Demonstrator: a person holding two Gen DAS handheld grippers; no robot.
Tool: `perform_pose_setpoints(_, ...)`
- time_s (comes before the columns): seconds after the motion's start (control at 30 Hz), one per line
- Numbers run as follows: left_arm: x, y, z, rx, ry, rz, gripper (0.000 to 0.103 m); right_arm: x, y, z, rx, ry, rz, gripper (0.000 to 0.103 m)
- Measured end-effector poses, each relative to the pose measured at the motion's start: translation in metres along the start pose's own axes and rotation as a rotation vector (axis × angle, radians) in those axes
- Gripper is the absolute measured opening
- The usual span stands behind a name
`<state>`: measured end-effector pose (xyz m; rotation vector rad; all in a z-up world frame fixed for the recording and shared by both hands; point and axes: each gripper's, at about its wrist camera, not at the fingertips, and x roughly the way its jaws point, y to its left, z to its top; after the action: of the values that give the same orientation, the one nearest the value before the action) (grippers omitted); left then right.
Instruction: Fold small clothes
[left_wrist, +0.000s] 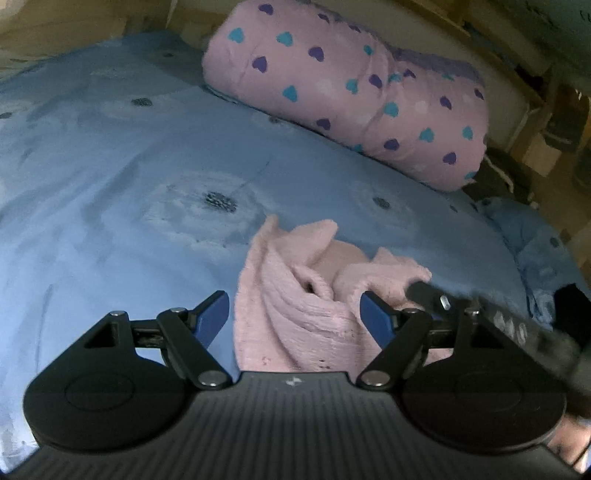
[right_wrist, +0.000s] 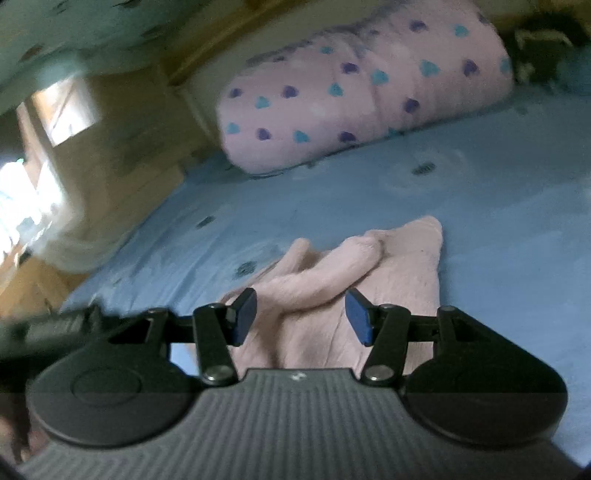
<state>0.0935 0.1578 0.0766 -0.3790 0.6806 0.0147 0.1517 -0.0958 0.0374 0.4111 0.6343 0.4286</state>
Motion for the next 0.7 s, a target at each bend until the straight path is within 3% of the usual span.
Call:
perform_pose_setpoints(0.1,0.012,-0.002,-0.004,0.007,0.023,0.009,0.082,0.02,-0.005,0.009,0.083,0.039,-0.007,0.057)
perform_pose_setpoints(0.2,0.015,0.003,-0.006,-0.004,0.033,-0.032,0.082,0.037,-0.004,0.01,0.109,0.073,-0.02,0.057)
perform_pose_setpoints(0.4,0.026,-0.001,-0.014,0.001,0.066,-0.123,0.081,0.057,0.006,0.009,0.006,0.083,-0.059,0.055)
perform_pose_setpoints(0.43,0.028,-0.003,-0.017,0.014,0.071,-0.118,0.077,0.058,0.007,0.009,-0.012,0.08,-0.065,0.054)
perform_pose_setpoints(0.47,0.029,-0.004,-0.019,0.023,0.071,-0.108,0.071,0.059,0.007,0.009,-0.03,0.079,-0.071,0.041)
perform_pose_setpoints(0.5,0.03,-0.006,-0.021,0.036,0.069,-0.097,0.051,0.06,0.008,0.009,-0.047,0.086,-0.074,0.024)
perform_pose_setpoints(0.53,0.03,-0.006,-0.022,0.045,0.071,-0.094,0.037,0.061,0.008,0.01,-0.055,0.092,-0.081,0.017)
perform_pose_setpoints(0.63,0.017,0.001,-0.022,0.045,0.034,-0.086,0.021,0.056,0.012,0.014,-0.079,0.055,-0.052,0.014)
perform_pose_setpoints(0.7,0.007,0.01,-0.022,0.034,0.009,-0.081,0.02,0.051,0.022,0.019,-0.114,0.015,-0.016,0.014)
